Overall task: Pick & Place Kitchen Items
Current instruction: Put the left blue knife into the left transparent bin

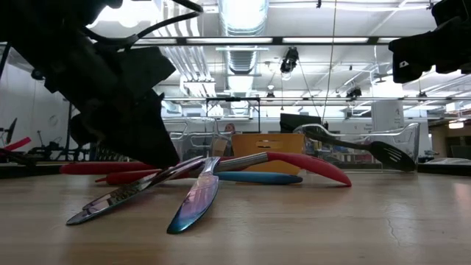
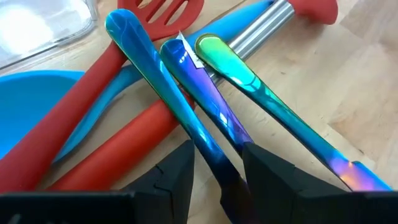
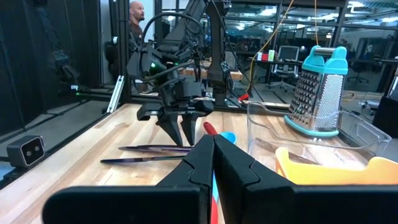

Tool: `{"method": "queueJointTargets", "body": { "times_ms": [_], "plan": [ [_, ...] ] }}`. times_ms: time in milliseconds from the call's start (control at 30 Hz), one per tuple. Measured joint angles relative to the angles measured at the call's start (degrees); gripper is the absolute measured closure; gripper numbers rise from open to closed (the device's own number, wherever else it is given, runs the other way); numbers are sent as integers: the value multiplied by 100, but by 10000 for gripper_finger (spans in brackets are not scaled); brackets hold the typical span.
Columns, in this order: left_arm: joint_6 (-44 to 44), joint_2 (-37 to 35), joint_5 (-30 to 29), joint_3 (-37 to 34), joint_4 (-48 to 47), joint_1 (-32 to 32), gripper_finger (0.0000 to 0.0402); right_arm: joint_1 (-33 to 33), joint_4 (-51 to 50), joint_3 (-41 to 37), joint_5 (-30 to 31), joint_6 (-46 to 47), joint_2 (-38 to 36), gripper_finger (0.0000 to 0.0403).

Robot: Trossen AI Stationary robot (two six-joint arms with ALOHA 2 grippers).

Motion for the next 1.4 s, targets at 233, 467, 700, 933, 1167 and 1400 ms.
{"method": "queueJointTargets", "body": {
  "times_ms": [233,467,700,933,1167,1400],
  "plan": [
    [109,-1,-2,-8,-70,4,259,0,0,0,0,-5,0,394],
    [106,21,-4,-8,-260,26,259,0,0,0,0,5,0,394],
    [-70,205,31,-17,-384,48,259,-2,0,0,0,-5,2,394],
    [-108,222,39,-17,-371,52,272,-2,0,0,0,4,2,394],
    [3,211,37,-14,-383,55,343,-2,0,0,0,1,2,394],
    [192,194,7,45,-369,57,355,-2,0,0,0,-3,2,394]
  ]
}}
